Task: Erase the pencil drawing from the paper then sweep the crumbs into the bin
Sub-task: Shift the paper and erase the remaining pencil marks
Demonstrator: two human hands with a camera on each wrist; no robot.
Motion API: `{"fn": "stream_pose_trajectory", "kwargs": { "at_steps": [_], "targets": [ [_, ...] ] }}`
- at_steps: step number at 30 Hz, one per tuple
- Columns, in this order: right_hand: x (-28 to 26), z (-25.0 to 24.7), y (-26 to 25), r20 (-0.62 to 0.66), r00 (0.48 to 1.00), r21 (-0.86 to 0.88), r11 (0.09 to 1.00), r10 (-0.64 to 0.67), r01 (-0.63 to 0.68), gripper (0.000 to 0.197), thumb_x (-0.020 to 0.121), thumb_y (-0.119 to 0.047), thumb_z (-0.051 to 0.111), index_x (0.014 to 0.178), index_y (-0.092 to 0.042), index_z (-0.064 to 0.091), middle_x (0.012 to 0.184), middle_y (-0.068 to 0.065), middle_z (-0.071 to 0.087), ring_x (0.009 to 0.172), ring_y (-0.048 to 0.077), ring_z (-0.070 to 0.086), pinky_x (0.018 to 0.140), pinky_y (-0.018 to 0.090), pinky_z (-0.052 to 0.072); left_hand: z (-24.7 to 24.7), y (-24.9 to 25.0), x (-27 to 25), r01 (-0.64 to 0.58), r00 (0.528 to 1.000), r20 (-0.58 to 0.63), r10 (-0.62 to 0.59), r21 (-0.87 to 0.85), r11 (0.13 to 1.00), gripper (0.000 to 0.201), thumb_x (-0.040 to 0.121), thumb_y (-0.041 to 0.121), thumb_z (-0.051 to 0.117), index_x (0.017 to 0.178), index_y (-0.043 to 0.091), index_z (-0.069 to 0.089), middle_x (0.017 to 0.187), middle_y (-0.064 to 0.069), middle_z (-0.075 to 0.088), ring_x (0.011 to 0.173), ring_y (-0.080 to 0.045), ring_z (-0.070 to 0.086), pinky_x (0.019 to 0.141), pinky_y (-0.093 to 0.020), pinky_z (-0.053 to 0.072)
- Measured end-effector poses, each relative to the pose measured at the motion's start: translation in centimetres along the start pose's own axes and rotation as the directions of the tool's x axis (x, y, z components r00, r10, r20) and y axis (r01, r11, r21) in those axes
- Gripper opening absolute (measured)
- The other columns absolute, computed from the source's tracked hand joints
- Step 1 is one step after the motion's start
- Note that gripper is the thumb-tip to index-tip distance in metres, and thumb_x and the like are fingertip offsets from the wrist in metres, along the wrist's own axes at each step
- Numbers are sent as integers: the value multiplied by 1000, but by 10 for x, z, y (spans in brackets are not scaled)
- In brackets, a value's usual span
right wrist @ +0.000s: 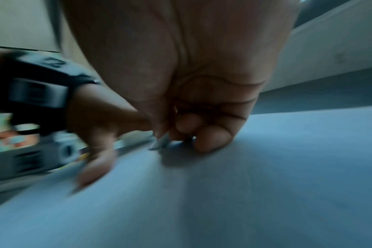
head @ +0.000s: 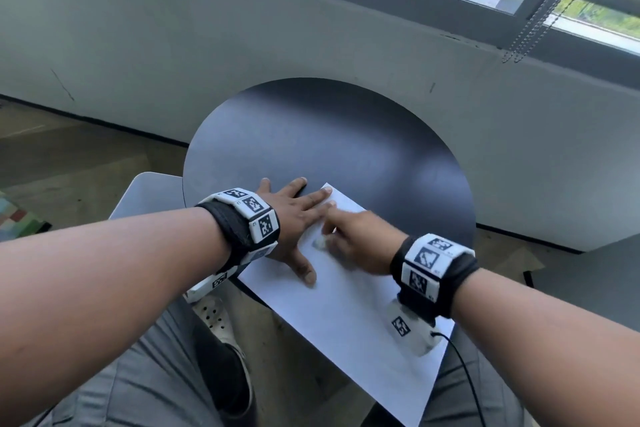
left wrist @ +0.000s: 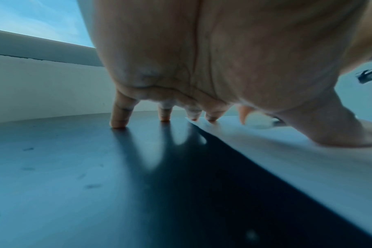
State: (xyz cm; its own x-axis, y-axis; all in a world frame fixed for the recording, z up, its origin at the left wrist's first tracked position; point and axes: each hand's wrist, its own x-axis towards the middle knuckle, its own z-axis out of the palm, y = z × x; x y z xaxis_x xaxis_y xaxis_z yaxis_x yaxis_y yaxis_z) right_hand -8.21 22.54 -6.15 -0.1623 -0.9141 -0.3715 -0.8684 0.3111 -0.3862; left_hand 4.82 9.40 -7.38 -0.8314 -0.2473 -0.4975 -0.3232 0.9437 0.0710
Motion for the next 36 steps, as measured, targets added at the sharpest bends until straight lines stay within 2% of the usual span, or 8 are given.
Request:
{"fn": "stream_pose_trajectory", "kwargs": {
  "at_steps": [3,12,15,19,25,27,32,36],
  "targets": [
    [12,-15,22,-107,978,153,974,182,-165,25,89,-51,61,94,-28,54,96,1,64,83,19,61,71,32,49,3,1,-2,21,999,-24,-21,-20,1000,133,55,97,50,152,38,-20,161,18,-25,151,-22,-15,108,-73,16],
    [25,-22,30,-148,950,134,958,274,-255,23,94,-43,58,94,-21,53,95,5,64,81,25,62,72,34,51,4,-15,-12,3,1000,3,-3,-5,1000,134,55,96,54,154,37,-16,160,19,-25,151,-19,-18,113,-69,11],
    [5,-9,8,-139,980,39,990,141,-137,24,96,-43,53,98,-19,51,96,7,65,85,28,59,77,36,50,2,-13,-9,0,1000,17,0,17,1000,140,51,96,57,154,36,-16,160,19,-25,151,-21,-15,110,-71,17],
    [-23,9,-16,157,968,-103,971,-196,214,13,96,-29,53,105,-19,54,92,1,65,86,25,55,75,33,45,0,-11,-7,1,999,32,-2,42,999,145,47,97,57,154,34,-18,159,21,-27,151,-22,-14,108,-72,21],
    [14,-11,11,-162,976,-22,988,145,-150,25,97,-44,52,98,-20,48,94,8,63,86,31,57,74,37,47,-2,-11,-8,4,999,47,-7,49,999,146,47,95,60,154,34,-19,159,20,-27,151,-24,-14,108,-72,21],
    [4,-1,4,-161,985,-63,996,60,-71,25,99,-42,48,105,-17,47,95,12,64,88,33,58,72,36,44,-2,-11,-8,2,999,50,-5,44,999,146,48,94,61,154,34,-20,159,20,-27,151,-24,-14,108,-72,20],
    [-25,12,-16,142,965,-122,963,-222,240,15,97,-27,49,106,-15,51,88,5,63,79,26,50,74,39,46,0,-11,-7,-1,999,42,-2,50,999,147,44,97,58,153,35,-20,159,21,-28,151,-25,-13,108,-71,21],
    [6,-1,3,-134,989,-50,996,66,-73,24,96,-45,50,102,-21,49,96,8,64,90,33,58,78,38,49,0,-11,-7,6,999,39,-8,44,999,147,45,97,59,152,35,-20,159,21,-28,151,-25,-13,107,-73,22]
  ]
}}
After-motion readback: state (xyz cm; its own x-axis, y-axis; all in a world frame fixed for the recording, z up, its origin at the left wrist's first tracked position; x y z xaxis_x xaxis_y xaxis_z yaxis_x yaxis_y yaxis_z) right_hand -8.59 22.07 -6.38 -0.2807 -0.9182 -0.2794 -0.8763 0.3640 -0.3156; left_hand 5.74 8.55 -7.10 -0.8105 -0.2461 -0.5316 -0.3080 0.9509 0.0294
